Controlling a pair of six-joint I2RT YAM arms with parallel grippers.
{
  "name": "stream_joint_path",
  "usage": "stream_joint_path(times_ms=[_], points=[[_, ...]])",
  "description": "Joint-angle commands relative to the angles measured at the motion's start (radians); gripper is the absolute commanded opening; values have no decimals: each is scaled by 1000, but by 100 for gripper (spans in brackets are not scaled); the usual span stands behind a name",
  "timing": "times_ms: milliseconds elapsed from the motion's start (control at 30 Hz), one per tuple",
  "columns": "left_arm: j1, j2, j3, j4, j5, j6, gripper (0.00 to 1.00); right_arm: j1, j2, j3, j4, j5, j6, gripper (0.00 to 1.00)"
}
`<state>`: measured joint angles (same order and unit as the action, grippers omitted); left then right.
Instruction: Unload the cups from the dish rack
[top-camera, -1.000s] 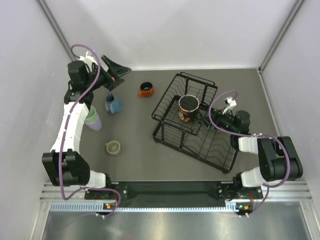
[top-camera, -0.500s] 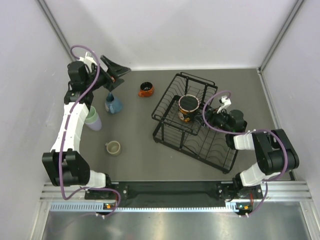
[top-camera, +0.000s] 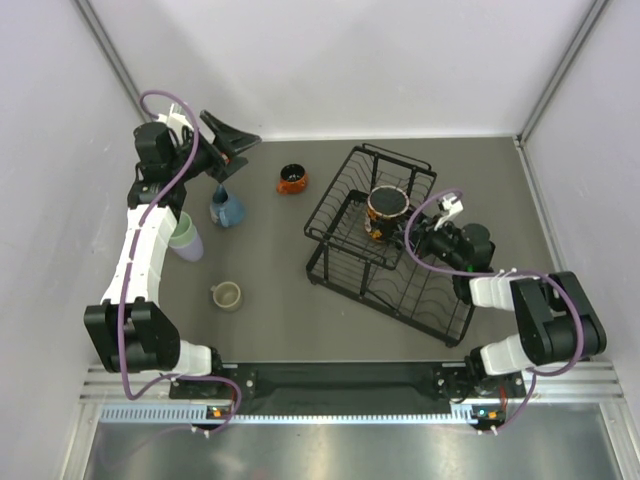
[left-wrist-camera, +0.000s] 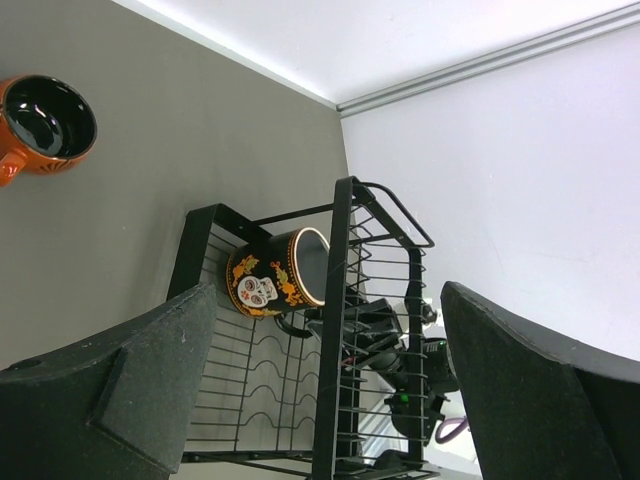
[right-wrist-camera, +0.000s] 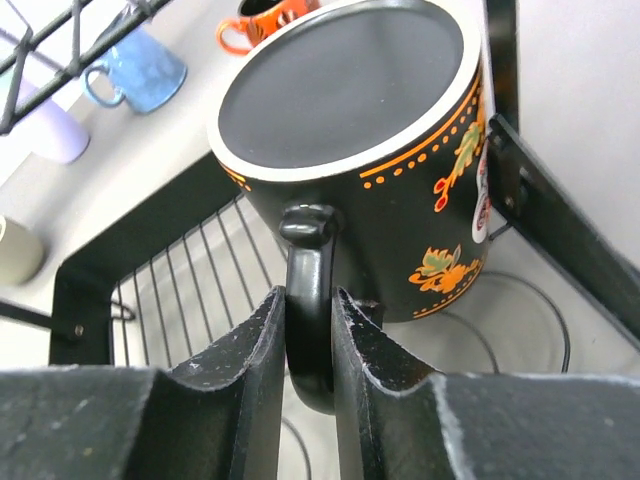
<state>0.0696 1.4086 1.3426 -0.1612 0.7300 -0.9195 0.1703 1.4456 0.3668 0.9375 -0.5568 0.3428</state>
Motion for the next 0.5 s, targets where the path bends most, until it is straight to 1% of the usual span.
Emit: stream_joint_path(times_ms=[0,33,233,367,467], points=[[7,-36,1,66,28,-15,99,-2,-79,-19,46,-15,-34,2],[7,-37,1,68,28,-15,99,-2,-100,-17,34,-31,-50,0],[7,-59,-17,75,28,-25,99,0,-160,-38,11,-74,-61,0],[7,-62,-19,77,28,-28,98,-3,-224,-60,-32,-51,-65,0],[7,-66,-23,75,37,-28,98,-2,-298,-65,-141,0,-79,0]])
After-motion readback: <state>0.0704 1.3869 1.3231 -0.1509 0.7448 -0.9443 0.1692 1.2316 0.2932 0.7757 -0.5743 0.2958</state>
